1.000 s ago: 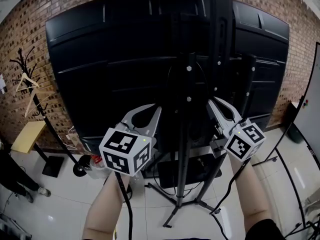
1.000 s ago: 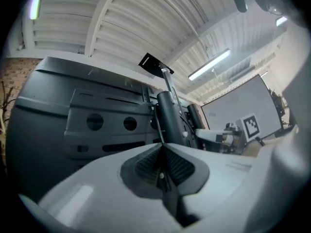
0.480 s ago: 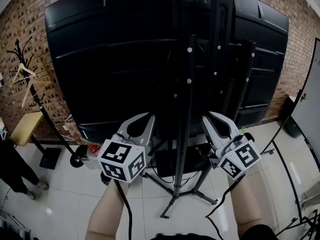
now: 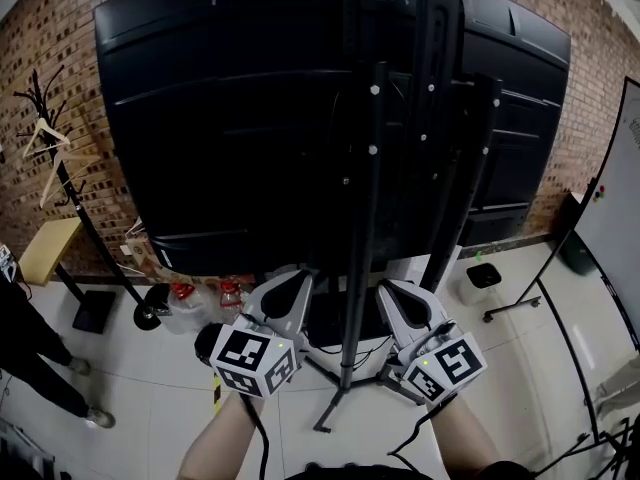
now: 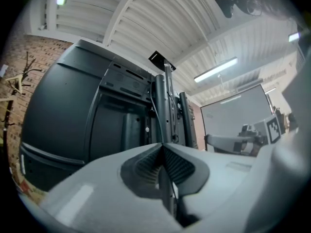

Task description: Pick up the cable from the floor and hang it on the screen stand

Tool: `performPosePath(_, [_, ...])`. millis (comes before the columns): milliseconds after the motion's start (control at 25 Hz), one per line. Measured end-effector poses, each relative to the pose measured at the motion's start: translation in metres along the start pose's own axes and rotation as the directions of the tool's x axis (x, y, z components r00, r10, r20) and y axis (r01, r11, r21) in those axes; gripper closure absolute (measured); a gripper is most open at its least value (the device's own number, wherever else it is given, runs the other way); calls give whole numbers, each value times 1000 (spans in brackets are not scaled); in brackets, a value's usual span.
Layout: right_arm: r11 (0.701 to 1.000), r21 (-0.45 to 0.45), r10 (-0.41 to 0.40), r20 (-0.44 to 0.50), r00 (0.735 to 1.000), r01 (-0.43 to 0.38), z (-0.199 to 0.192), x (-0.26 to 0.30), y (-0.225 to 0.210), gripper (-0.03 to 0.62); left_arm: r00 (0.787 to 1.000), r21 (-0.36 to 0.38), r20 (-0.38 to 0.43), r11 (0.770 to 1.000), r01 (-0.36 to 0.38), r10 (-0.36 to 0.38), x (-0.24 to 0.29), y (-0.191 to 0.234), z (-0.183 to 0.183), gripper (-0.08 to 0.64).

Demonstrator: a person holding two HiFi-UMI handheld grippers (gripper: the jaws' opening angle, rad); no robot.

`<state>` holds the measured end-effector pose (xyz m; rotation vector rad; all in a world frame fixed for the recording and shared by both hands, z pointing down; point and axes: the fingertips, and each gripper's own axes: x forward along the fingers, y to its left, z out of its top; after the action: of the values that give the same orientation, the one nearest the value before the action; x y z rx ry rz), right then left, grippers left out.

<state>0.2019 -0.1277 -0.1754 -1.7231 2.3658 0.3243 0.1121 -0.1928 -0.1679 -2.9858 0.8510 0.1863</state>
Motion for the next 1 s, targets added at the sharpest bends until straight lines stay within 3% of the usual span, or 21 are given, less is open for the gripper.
performPosePath(480, [996, 72, 62, -74, 995, -56, -42, -18, 36, 584, 994, -95, -88, 993, -67, 59, -45, -14, -65, 555])
performPosePath(1000, [994, 87, 74, -80, 994, -67, -39, -30, 40, 586, 993, -91, -105, 994, -61, 52, -57, -40, -68, 555])
